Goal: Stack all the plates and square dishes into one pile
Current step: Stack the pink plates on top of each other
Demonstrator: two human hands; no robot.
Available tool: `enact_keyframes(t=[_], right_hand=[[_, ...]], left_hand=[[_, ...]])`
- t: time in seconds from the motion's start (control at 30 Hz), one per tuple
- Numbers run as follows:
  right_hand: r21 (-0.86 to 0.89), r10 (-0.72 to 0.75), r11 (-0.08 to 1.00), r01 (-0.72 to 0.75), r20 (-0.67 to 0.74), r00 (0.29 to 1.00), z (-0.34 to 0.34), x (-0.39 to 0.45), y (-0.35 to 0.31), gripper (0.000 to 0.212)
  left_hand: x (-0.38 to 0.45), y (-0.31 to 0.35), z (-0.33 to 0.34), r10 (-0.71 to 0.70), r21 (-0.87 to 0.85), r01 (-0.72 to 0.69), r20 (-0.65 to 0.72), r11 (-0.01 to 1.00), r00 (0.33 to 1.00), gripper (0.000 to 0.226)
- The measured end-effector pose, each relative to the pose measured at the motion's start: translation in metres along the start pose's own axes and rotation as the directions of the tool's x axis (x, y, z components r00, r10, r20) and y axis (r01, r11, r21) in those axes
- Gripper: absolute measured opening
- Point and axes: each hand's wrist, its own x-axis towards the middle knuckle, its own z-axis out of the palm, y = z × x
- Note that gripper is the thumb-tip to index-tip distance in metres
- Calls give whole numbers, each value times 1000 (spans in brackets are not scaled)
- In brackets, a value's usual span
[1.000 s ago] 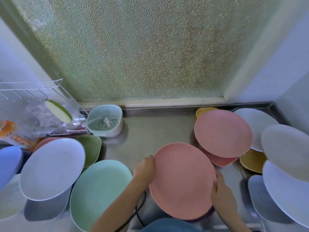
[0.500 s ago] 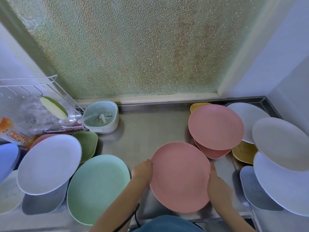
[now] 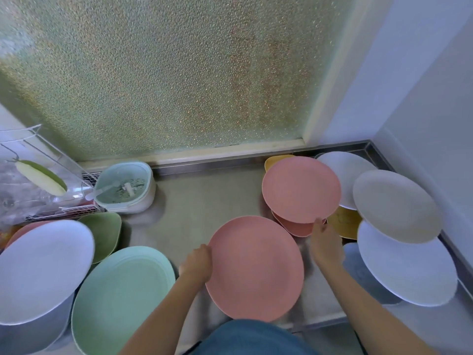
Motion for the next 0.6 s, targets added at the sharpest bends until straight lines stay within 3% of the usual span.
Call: enact_keyframes(t=[0.1, 0.33, 0.5, 0.6], right_hand=[[161, 81, 983, -86, 37, 996, -2, 13, -13, 44], [242, 153, 955, -174, 103, 983, -7, 24, -21, 32], [312, 84, 946, -92, 39, 996, -8, 17, -26, 26], [255, 6, 967, -24, 72, 997, 1, 5, -10, 30]], left_hand=[[1, 1, 0, 2, 17, -2, 9, 1000, 1000, 33], [-1, 3, 0, -44, 0, 44, 30, 999, 999, 33], [-1, 3, 0, -25, -28, 25, 11, 999, 1000, 32], [-3, -1, -1, -21, -100, 20, -7, 995, 1000, 42]])
